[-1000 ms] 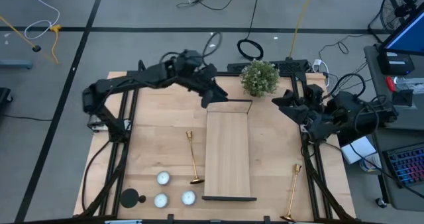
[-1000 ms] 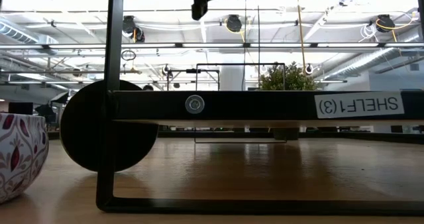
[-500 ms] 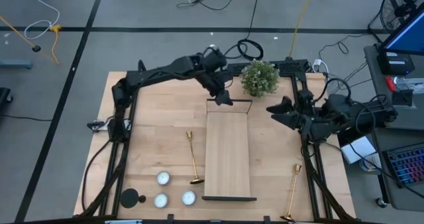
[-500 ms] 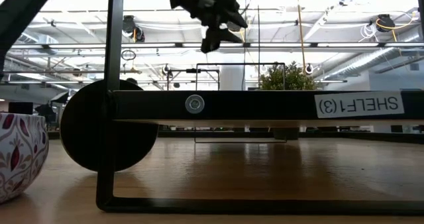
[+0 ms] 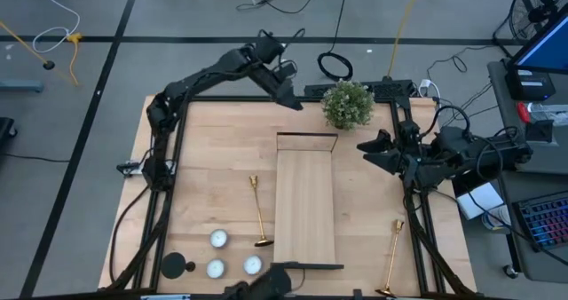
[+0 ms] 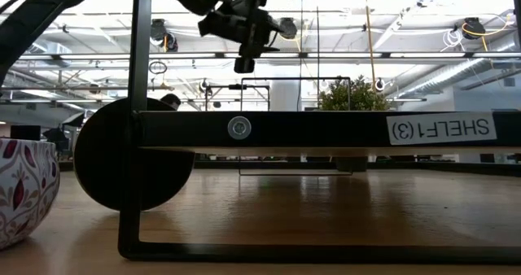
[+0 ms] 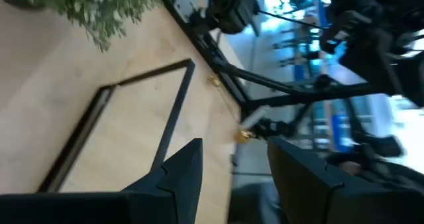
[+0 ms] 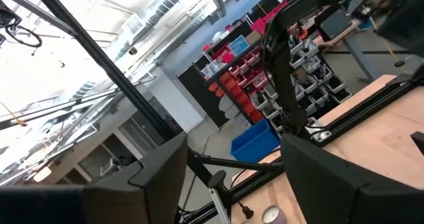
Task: Pick & Place candle stick holders
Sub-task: Adjust the shelf
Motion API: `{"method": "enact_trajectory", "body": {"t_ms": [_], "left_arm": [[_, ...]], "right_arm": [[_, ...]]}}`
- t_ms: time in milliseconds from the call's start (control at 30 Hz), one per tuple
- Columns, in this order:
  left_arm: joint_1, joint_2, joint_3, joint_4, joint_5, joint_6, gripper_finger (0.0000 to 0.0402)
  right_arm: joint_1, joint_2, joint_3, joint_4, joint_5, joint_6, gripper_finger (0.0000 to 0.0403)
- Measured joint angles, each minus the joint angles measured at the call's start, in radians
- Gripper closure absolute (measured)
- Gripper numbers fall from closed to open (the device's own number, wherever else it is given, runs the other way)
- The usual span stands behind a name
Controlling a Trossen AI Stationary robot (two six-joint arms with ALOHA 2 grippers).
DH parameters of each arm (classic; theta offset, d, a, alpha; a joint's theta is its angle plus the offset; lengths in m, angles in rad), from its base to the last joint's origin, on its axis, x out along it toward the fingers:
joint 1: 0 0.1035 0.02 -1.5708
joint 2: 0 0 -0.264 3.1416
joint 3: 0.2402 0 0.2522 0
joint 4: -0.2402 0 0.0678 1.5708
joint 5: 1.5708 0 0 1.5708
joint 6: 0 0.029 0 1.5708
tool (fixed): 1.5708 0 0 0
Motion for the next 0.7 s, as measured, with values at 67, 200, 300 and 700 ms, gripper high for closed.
{"method": "enact_trajectory", "body": {"t_ms": [67,200,300,700], "left_arm": [[0.016,0.015,0.0,0.001,0.067,-0.018,0.0224],[0.039,0.04,0.0,-0.009,0.134,-0.043,0.0224],[0.04,0.041,0.0,-0.026,0.135,-0.017,0.0224],[0.033,0.041,0.0,-0.052,0.045,0.068,0.0224]], "right_arm": [[0.0,0.0,0.0,-0.001,0.0,-0.001,0.0161],[0.0,0.003,0.0,-0.003,0.0,-0.005,0.0161],[0.0,0.009,0.0,-0.003,0.0,-0.005,0.0161],[0.0,0.023,0.0,-0.01,0.0,-0.005,0.0161]]}}
